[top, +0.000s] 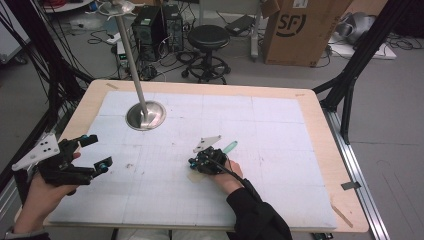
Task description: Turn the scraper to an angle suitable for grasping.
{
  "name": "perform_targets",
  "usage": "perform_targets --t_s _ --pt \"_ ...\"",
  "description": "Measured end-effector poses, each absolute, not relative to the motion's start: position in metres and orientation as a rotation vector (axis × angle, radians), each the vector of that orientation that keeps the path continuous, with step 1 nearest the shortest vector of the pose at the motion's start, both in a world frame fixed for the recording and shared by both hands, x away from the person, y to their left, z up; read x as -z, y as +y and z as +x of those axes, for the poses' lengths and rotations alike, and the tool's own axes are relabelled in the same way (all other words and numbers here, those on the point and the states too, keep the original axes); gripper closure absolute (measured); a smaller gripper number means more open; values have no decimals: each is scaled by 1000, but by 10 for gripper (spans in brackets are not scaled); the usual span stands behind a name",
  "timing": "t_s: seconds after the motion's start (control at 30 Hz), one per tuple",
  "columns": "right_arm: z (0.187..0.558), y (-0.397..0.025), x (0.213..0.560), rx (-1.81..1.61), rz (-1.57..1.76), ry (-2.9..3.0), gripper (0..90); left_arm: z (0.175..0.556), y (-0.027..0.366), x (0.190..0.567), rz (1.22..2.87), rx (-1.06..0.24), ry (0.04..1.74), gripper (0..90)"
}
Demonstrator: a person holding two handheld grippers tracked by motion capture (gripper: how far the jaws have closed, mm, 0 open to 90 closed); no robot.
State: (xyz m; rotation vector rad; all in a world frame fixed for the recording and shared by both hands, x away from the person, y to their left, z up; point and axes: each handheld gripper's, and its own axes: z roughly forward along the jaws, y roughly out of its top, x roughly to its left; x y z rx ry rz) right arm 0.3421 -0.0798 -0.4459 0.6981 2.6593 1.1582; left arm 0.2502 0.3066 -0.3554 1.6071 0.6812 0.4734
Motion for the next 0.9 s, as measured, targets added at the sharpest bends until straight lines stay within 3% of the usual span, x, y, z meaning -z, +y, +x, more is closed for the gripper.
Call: perform_targets --t_s 0.9 --pt "316 -96 442 -1119 770 2691 899 271 284 355 1622 -416 646 74"
